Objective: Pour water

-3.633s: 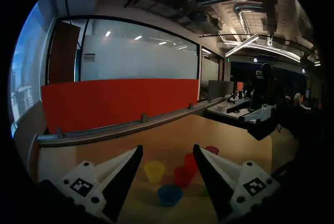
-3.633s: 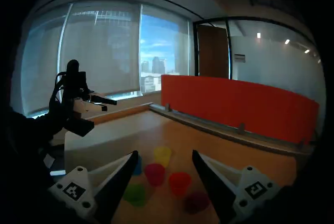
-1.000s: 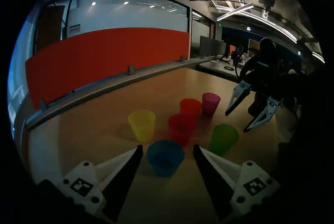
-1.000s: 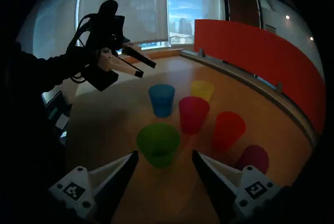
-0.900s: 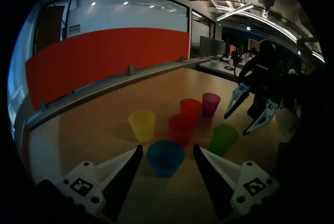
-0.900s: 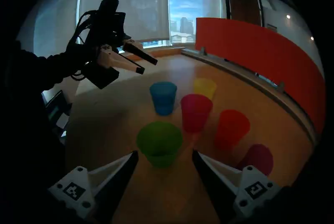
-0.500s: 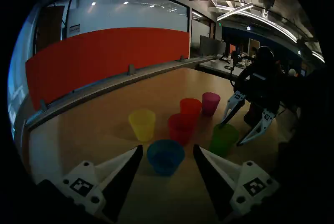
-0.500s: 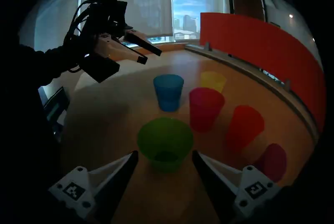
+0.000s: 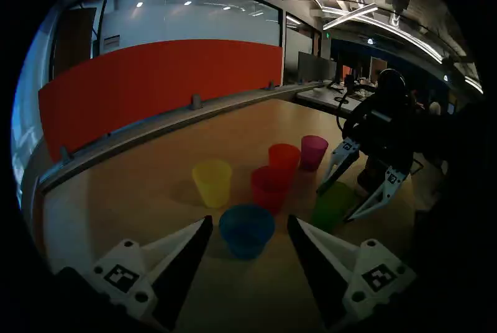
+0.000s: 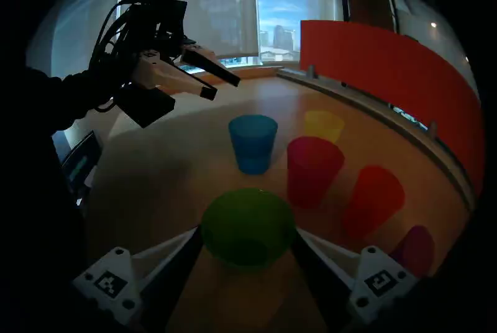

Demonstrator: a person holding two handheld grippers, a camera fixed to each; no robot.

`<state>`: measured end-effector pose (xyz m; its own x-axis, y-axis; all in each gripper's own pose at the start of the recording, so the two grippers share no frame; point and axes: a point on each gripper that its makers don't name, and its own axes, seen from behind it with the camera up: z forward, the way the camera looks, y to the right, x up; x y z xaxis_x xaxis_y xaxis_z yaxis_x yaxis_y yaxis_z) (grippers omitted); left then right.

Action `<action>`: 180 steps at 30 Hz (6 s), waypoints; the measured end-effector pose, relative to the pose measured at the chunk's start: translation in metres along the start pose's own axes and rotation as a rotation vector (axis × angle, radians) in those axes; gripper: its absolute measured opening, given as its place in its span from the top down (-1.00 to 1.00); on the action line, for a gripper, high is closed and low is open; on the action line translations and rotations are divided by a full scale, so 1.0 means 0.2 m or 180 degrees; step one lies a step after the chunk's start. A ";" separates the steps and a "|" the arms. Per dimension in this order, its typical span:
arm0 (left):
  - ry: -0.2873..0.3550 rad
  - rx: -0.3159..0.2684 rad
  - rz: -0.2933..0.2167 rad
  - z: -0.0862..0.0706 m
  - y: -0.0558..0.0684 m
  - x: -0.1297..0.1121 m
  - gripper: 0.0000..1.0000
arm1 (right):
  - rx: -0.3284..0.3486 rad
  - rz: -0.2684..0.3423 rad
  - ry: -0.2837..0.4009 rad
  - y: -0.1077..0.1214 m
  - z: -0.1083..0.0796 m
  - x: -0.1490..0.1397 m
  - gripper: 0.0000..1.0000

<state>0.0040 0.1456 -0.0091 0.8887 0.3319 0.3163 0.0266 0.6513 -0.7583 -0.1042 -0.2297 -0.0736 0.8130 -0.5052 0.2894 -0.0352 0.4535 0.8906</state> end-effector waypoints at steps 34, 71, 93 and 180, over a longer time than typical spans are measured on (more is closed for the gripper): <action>-0.0313 -0.0042 0.0096 0.09 -0.02 -0.20 -0.78 | -0.0068 -0.0006 0.0214 0.07 -0.22 0.14 -0.79; -0.0686 -0.0095 0.0149 0.36 -0.02 -0.34 -0.78 | -0.0173 -0.0056 0.0270 0.14 -0.32 0.22 -0.79; -0.0587 -0.0078 0.0061 0.41 -0.03 -0.29 -0.70 | -0.0207 -0.0048 0.0276 0.16 -0.34 0.20 -0.79; 0.0793 0.0140 0.0436 0.00 0.09 0.73 -0.69 | -0.0341 -0.0390 0.1173 0.21 -0.53 0.78 -0.88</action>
<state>0.1352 0.2060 0.0236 0.9679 0.2445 0.0588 -0.1164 0.6429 -0.7571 0.0825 -0.2107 -0.0283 0.9621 -0.2719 0.0208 0.1198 0.4900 0.8635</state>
